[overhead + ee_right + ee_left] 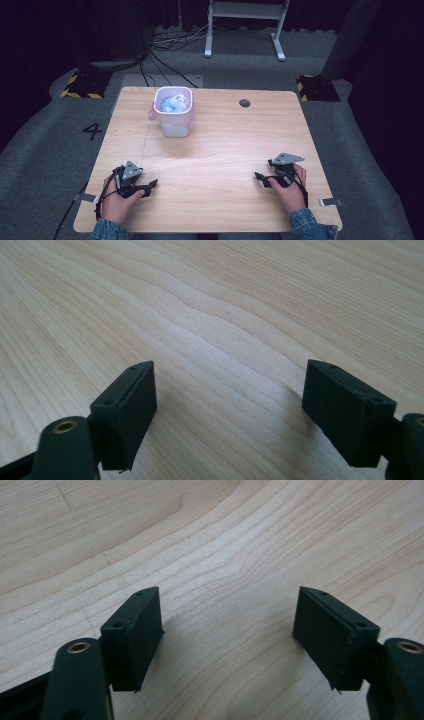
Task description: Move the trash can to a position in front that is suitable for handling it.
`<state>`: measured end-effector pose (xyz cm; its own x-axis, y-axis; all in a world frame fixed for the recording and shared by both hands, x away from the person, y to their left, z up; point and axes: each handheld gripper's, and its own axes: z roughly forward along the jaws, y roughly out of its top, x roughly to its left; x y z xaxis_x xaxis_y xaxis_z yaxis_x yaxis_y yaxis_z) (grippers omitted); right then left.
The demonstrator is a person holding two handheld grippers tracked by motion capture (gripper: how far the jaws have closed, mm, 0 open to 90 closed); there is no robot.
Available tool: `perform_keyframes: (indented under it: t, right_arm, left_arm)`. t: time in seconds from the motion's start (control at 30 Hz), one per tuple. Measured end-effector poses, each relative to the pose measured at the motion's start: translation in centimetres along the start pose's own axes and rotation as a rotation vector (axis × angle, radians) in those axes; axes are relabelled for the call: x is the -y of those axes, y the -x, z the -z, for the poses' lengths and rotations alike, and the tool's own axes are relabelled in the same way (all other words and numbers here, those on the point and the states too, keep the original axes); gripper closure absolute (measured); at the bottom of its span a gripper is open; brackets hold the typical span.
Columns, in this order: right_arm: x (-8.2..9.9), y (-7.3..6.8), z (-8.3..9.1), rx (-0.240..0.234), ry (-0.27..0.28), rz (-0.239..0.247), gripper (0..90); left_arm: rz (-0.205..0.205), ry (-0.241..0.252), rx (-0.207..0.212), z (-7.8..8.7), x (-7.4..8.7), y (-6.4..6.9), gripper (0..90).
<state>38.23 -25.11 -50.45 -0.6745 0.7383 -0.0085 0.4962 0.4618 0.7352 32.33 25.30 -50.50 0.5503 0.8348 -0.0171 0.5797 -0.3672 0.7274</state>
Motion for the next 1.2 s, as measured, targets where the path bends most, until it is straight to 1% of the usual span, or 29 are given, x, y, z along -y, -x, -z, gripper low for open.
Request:
perform_keyframes:
  t: [0.1,0.13,0.17,0.2,0.27,0.3,0.33,0.37,0.4,0.47,0.53,0.57,0.6,0.7,0.73,0.77,0.8,0.83,0.87,0.9,0.93,0.97,1.0,1.03,1.07,1.1,1.13,1.17,1.2]
  right_arm:
    - [0.0,0.0,0.0,-0.001,0.0,0.0,21.7]
    - [0.0,0.0,0.0,-0.001,0.0,0.0,21.7]
    - [0.0,0.0,0.0,-0.001,0.0,0.0,21.7]
    - [0.0,0.0,0.0,-0.001,0.0,0.0,21.7]
    - [0.0,0.0,0.0,-0.001,0.0,0.0,21.7]
    - [0.0,0.0,0.0,-0.001,0.0,0.0,21.7]
    - [0.0,0.0,0.0,-0.001,0.0,0.0,21.7]
    - [0.0,0.0,0.0,-0.001,0.0,0.0,21.7]
    - [0.0,0.0,0.0,-0.001,0.001,0.0,21.7]
    - [0.0,0.0,0.0,-0.001,0.001,0.0,21.8]
    - [0.0,-0.1,0.0,0.002,0.003,0.003,22.7]
    - [0.0,-0.1,0.0,0.0,0.004,0.004,22.7]
    - [0.0,-0.1,0.0,-0.002,0.003,0.004,22.7]
    - [0.0,-0.1,0.0,-0.003,0.003,0.004,22.8]
    - [0.0,-0.1,0.0,-0.003,0.003,0.005,22.7]
    - [0.0,-0.1,0.0,-0.004,0.003,0.005,22.7]
    - [0.0,-0.1,0.0,-0.005,0.003,0.005,22.7]
    - [0.0,-0.1,0.0,-0.005,0.003,0.005,22.7]
    - [0.0,-0.1,0.0,-0.005,0.003,0.004,22.8]
    - [0.0,-0.1,0.0,-0.006,0.003,0.004,22.7]
    - [0.0,-0.1,0.0,-0.006,0.003,0.004,22.7]
    - [0.0,0.0,0.0,-0.007,0.003,0.003,22.8]
    - [0.0,0.0,0.0,-0.007,0.003,0.003,22.8]
    - [0.0,0.0,0.0,-0.007,0.002,0.004,22.8]
    - [0.0,0.0,0.0,-0.007,0.003,0.004,22.8]
    - [0.0,0.0,0.0,-0.007,0.003,0.004,22.7]
    - [0.0,0.0,0.0,-0.007,0.003,0.004,22.7]
    - [0.0,0.0,0.0,-0.007,0.003,0.004,22.7]
    - [0.0,0.0,0.0,-0.007,0.003,0.004,22.7]
  left_arm:
    - [-0.004,-0.005,0.002,-0.1,0.0,0.0,21.3]
    - [0.0,-0.006,-0.018,0.0,-0.1,-0.3,21.3]
    - [0.005,0.003,-0.03,0.0,-0.2,-0.4,22.5]
    - [0.016,0.004,-0.036,0.1,-0.4,-0.5,23.5]
    - [0.021,0.011,-0.035,0.4,-0.7,-0.7,23.4]
    - [0.021,0.044,-0.037,1.2,-1.6,-1.1,23.7]
    - [0.021,0.044,-0.037,1.2,-1.6,-1.1,24.4]
    - [0.014,0.077,-0.041,2.2,-2.8,-1.3,25.2]
    - [0.006,0.085,-0.041,2.6,-3.4,-1.4,25.4]
    - [0.01,0.114,-0.037,3.2,-4.7,-1.6,25.8]
    - [0.004,0.124,-0.046,3.5,-6.1,-1.8,26.2]
    - [0.002,0.127,-0.043,3.5,-6.8,-1.9,26.4]
    - [0.002,0.127,-0.043,3.5,-6.8,-1.9,26.9]
    - [0.009,0.147,-0.021,3.3,-8.7,-2.1,28.7]
    - [-0.004,0.156,-0.022,3.1,-9.9,-2.1,28.9]
    - [-0.023,0.154,-0.038,3.0,-10.5,-1.9,29.6]
    - [-0.023,0.154,-0.038,3.0,-10.5,-1.9,30.0]
    - [-0.053,0.146,-0.056,3.0,-11.1,-1.8,30.0]
    - [-0.085,0.146,-0.065,2.9,-12.4,-1.3,30.4]
    - [-0.085,0.146,-0.065,2.9,-12.4,-1.3,31.5]
    - [-0.089,0.165,-0.06,2.9,-13.1,-1.1,31.5]
    - [-0.091,0.192,-0.045,2.9,-14.4,-0.7,32.5]
    - [-0.091,0.192,-0.045,2.9,-14.4,-0.7,32.5]
    - [-0.097,0.2,-0.031,2.7,-15.6,-0.5,32.6]
    - [-0.097,0.2,-0.031,2.7,-15.6,-0.5,32.9]
    - [-0.116,0.205,-0.024,2.3,-16.5,-0.5,33.5]
    - [-0.13,0.205,-0.017,2.1,-16.9,-0.6,34.3]
    - [-0.13,0.205,-0.017,2.1,-16.9,-0.6,34.9]
    - [-0.14,0.211,-0.012,1.8,-17.7,-0.7,35.4]
